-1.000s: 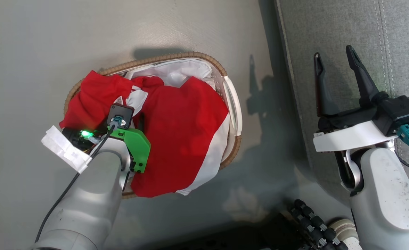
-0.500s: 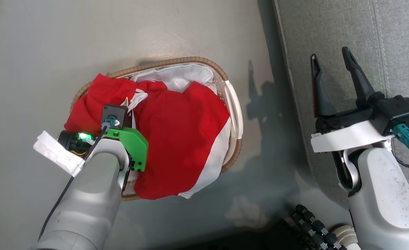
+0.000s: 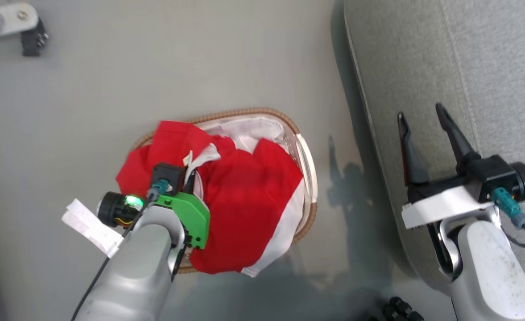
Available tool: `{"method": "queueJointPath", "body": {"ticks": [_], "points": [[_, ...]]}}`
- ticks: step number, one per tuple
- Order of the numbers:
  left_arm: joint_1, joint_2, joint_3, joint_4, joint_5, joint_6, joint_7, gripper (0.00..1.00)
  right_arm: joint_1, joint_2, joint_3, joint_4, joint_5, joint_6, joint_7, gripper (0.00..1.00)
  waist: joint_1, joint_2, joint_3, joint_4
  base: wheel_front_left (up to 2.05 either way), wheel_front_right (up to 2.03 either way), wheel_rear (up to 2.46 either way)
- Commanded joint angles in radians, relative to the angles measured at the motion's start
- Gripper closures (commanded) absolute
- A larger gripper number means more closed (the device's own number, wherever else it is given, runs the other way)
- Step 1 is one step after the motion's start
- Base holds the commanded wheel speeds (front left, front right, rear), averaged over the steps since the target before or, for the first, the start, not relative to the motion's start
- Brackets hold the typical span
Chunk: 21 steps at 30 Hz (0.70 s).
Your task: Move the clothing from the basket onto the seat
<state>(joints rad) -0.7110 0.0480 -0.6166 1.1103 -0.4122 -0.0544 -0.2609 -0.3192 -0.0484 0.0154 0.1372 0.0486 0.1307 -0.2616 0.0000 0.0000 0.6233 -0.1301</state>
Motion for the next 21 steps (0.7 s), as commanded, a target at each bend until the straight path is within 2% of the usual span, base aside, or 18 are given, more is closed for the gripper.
{"method": "queueJointPath", "body": {"ticks": [1, 10, 21], "points": [[0.025, 0.004, -0.009, -0.027, 0.001, -0.007, -0.005, 1.0, 0.029, -0.004, -0.008, 0.007, -0.012, 0.0, -0.005, 0.0, 0.0, 0.0, -0.135, 0.053, 0.0, 0.0, 0.0], [0.113, 0.01, -0.031, -0.189, 0.046, -0.023, -0.005, 1.0, 0.165, -0.004, -0.027, 0.041, -0.041, 0.0, -0.005, 0.0, 0.0, 0.0, -0.399, 0.115, 0.0, 0.0, 0.0], [0.115, 0.109, -0.042, -0.465, 0.137, -0.05, -0.005, 1.0, 0.284, -0.004, -0.023, 0.064, -0.043, 0.0, -0.005, 0.0, 0.0, 0.0, -0.59, 0.121, 0.0, 0.0, 0.0]]}}
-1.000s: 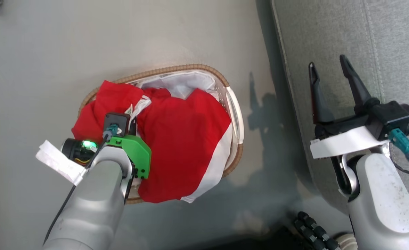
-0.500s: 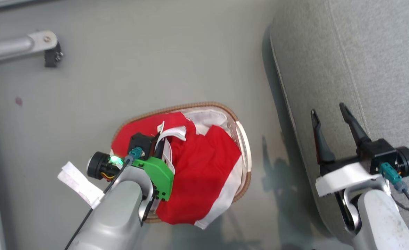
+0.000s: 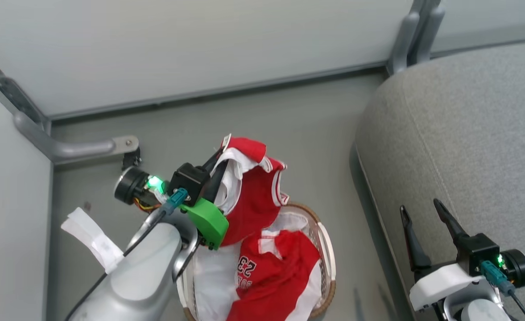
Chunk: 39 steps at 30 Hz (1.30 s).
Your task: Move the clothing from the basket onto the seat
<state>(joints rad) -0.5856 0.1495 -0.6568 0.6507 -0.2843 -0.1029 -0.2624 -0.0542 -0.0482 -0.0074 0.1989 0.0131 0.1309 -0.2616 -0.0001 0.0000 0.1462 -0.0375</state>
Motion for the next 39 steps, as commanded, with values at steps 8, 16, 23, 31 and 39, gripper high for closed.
{"method": "queueJointPath", "body": {"ticks": [8, 16, 23, 31, 39], "points": [[-0.116, 0.085, -0.009, -0.148, 0.019, -0.019, 0.003, 1.0, 0.021, -0.004, 0.007, 0.0, -0.019, 0.0, -0.005, 0.0, 0.0001, 0.0, -0.154, 0.018, 0.0, 0.0, 0.0], [-0.233, 0.128, -0.031, -0.23, 0.003, -0.026, 0.003, 1.0, -0.041, -0.004, 0.041, -0.004, -0.026, 0.0, -0.005, 0.0, 0.0001, 0.0, -0.162, 0.007, 0.0, 0.0, 0.0], [-0.298, 0.142, -0.06, -0.274, -0.014, -0.028, -0.001, 1.0, -0.106, -0.005, 0.136, 0.035, -0.053, 0.0, -0.005, 0.0, 0.0001, 0.0, -0.162, 0.014, 0.0, 0.0, 0.0], [-0.329, 0.135, -0.121, -0.319, -0.041, -0.029, -0.001, 1.0, -0.235, -0.004, 0.201, 0.126, -0.077, 0.0, -0.005, 0.0, 0.0001, 0.0, -0.161, 0.037, 0.0, 0.0, 0.0], [-0.337, 0.131, -0.191, -0.379, -0.066, -0.029, -0.003, 1.0, -0.381, -0.004, 0.254, 0.258, -0.078, 0.0, -0.005, 0.0, 0.0001, 0.0, -0.156, 0.055, 0.0, 0.0, 0.0]]}}
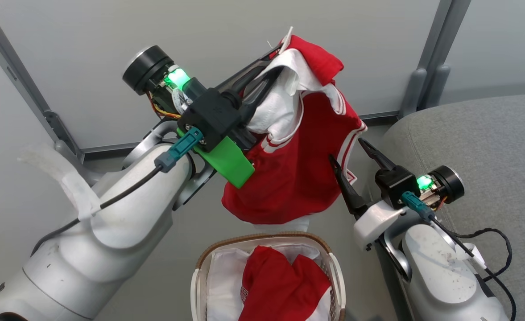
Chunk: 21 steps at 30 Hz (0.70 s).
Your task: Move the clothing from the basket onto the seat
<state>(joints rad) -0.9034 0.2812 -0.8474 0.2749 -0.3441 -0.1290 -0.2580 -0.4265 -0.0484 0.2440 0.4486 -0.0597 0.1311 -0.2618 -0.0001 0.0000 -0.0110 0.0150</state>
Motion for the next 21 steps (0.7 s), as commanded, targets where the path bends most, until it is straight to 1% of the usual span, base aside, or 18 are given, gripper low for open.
{"method": "queueJointPath", "body": {"ticks": [1, 3, 7, 14, 15, 16, 19, 20, 21], "points": [[-0.02, -0.001, -0.008, -0.008, -0.007, -0.003, -0.007, 1.0, -0.025, -0.004, 0.006, 0.027, -0.003, -0.001, -0.005, 0.0, 0.0001, 0.0, 0.003, 0.005, 0.0, 0.0, 0.0], [-0.022, -0.001, -0.02, -0.019, -0.01, -0.003, -0.008, 1.0, -0.046, -0.003, 0.019, 0.058, 0.008, -0.001, -0.005, 0.0, 0.0001, 0.0, 0.004, 0.009, 0.0, 0.0, 0.0], [-0.026, -0.002, -0.04, -0.039, -0.018, -0.003, -0.008, 1.0, -0.091, -0.009, 0.078, 0.099, 0.05, -0.001, -0.005, 0.0, 0.0001, 0.0, 0.009, 0.018, 0.0, 0.0, 0.0], [-0.016, 0.013, -0.063, -0.049, -0.044, -0.003, -0.007, 1.0, -0.131, -0.059, 0.234, 0.055, 0.166, -0.001, -0.005, 0.0, 0.0001, 0.0, 0.014, 0.025, 0.0, 0.0, 0.0], [-0.013, 0.015, -0.066, -0.048, -0.046, -0.003, -0.007, 1.0, -0.135, -0.063, 0.249, 0.049, 0.178, -0.001, -0.005, 0.2, 0.0001, 0.0, 0.015, 0.025, 0.0, 0.0, 0.0], [-0.009, 0.017, -0.068, -0.047, -0.049, -0.003, -0.007, 1.0, -0.139, -0.069, 0.263, 0.045, 0.188, -0.001, -0.005, 0.53, 0.0001, 0.0, 0.015, 0.025, 0.0, 0.0, 0.0], [0.003, 0.02, -0.069, -0.044, -0.06, -0.003, -0.008, 1.0, -0.152, -0.079, 0.284, 0.039, 0.208, -0.001, -0.005, 0.82, 0.0001, 0.0, 0.017, 0.025, 0.0, 0.0, 0.0], [0.008, 0.02, -0.067, -0.043, -0.063, -0.002, -0.007, 1.0, -0.155, -0.08, 0.284, 0.037, 0.211, -0.001, -0.005, 0.88, 0.0001, 0.0, 0.017, 0.026, 0.0, 0.0, 0.0], [0.015, 0.02, -0.063, -0.041, -0.069, 0.001, -0.008, 1.0, -0.157, -0.078, 0.28, 0.032, 0.214, -0.001, -0.005, 1.0, 0.0001, 0.0, 0.018, 0.026, 0.0, 0.0, 0.0]]}}
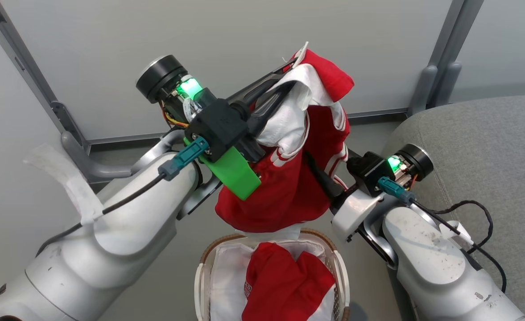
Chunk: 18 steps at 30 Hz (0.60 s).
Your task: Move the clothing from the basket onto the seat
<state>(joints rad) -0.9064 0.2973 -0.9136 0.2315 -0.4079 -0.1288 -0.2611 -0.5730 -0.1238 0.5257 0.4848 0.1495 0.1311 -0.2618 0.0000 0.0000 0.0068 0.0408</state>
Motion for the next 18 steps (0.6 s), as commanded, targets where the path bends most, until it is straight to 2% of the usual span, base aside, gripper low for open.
{"method": "queueJointPath", "body": {"ticks": [1, 12, 13, 14, 16, 17, 18], "points": [[0.023, 0.004, 0.006, 0.005, -0.01, 0.004, -0.005, 1.0, -0.012, -0.001, -0.005, -0.008, 0.006, -0.001, -0.005, 1.0, 0.0, 0.0, 0.001, 0.0, 0.0, 0.0, 0.0], [0.152, -0.007, 0.07, 0.073, -0.114, 0.05, -0.005, 1.0, 0.005, 0.006, -0.087, -0.041, -0.014, -0.001, -0.005, 1.0, 0.0, 0.0, 0.008, -0.009, 0.0, 0.0, 0.0], [0.171, -0.014, 0.079, 0.085, -0.129, 0.054, -0.004, 0.91, 0.006, 0.007, -0.093, -0.043, -0.017, -0.001, -0.005, 1.0, 0.0, 0.0, 0.009, -0.011, 0.0, 0.0, 0.0], [0.191, -0.022, 0.09, 0.095, -0.14, 0.058, -0.003, 0.75, 0.007, 0.006, -0.103, -0.045, -0.022, -0.001, -0.005, 1.0, 0.0, 0.0, 0.01, -0.013, 0.0, 0.0, 0.0], [0.222, -0.034, 0.097, 0.112, -0.153, 0.059, -0.003, 0.59, 0.006, 0.003, -0.119, -0.052, -0.029, -0.001, -0.005, 1.0, 0.0, 0.0, 0.012, -0.016, 0.0, 0.0, 0.0], [0.243, -0.042, 0.103, 0.121, -0.155, 0.061, -0.004, 0.35, 0.005, 0.0, -0.131, -0.058, -0.035, -0.001, -0.005, 1.0, 0.0, 0.0, 0.013, -0.018, 0.0, 0.0, 0.0], [0.264, -0.051, 0.115, 0.128, -0.161, 0.063, -0.003, 0.05, 0.005, -0.002, -0.146, -0.063, -0.041, -0.001, -0.005, 1.0, 0.0, 0.0, 0.015, -0.02, 0.0, 0.0, 0.0]]}}
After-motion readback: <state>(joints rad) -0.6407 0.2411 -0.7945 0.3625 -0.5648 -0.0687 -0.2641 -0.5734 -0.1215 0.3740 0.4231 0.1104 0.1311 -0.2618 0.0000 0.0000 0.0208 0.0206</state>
